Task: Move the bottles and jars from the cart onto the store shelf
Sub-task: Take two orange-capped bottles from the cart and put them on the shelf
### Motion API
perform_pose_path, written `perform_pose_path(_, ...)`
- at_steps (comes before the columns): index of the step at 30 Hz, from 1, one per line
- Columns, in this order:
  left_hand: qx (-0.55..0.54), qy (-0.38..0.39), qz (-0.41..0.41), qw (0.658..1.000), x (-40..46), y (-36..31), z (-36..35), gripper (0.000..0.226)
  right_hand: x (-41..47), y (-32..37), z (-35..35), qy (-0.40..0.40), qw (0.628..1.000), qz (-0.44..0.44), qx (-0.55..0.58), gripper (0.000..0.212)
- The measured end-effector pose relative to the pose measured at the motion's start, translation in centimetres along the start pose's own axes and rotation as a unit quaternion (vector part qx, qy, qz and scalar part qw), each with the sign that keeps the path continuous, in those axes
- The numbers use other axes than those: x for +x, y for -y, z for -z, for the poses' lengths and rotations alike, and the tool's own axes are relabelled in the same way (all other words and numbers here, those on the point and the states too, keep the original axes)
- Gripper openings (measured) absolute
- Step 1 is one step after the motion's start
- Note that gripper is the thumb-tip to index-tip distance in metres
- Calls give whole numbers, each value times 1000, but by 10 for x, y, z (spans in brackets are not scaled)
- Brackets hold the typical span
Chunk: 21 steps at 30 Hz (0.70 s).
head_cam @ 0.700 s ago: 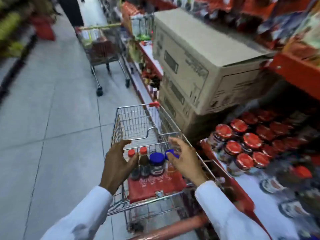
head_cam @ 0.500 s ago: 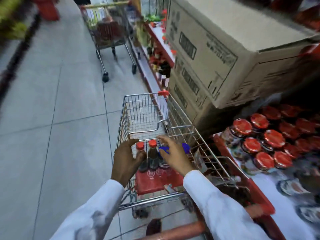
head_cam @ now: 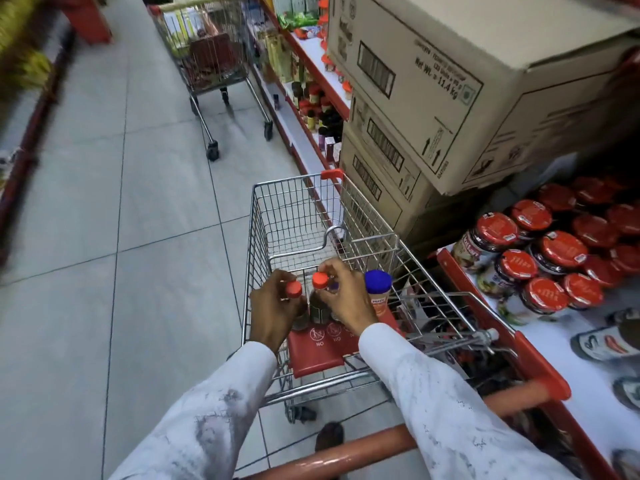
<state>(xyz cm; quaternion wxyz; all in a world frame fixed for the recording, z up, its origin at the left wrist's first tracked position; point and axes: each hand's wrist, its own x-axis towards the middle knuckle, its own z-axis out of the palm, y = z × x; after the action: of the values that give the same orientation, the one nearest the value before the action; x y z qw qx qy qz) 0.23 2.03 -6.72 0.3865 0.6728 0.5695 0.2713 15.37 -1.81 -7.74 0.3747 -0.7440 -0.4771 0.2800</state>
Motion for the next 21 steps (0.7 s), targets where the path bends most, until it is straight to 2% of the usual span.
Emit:
perform_pose_path(5, -4, -36, -47, 998, -21, -42, 26, 36, -28, 17, 38, -49, 998, 20, 38, 45)
perform_pose_path(8, 3, -51, -101, 994, -35, -90, 47, 35, -55, 41, 90, -95, 994, 39, 36, 41)
perform_pose_path(11, -13, -34, -139, 990, -50, -145, 51, 31, -91, 59, 145, -149, 987, 57, 29, 39)
perform_pose_path(15, -84, 42, -172, 981, -73, -204, 18, 32, -147, 70, 215, -239, 969, 61, 6, 36)
perform_pose_path(21, -191, 165, -231, 940, -105, -263, -61, 40, -219, 56, 288, -360, 933, 3, 0, 29)
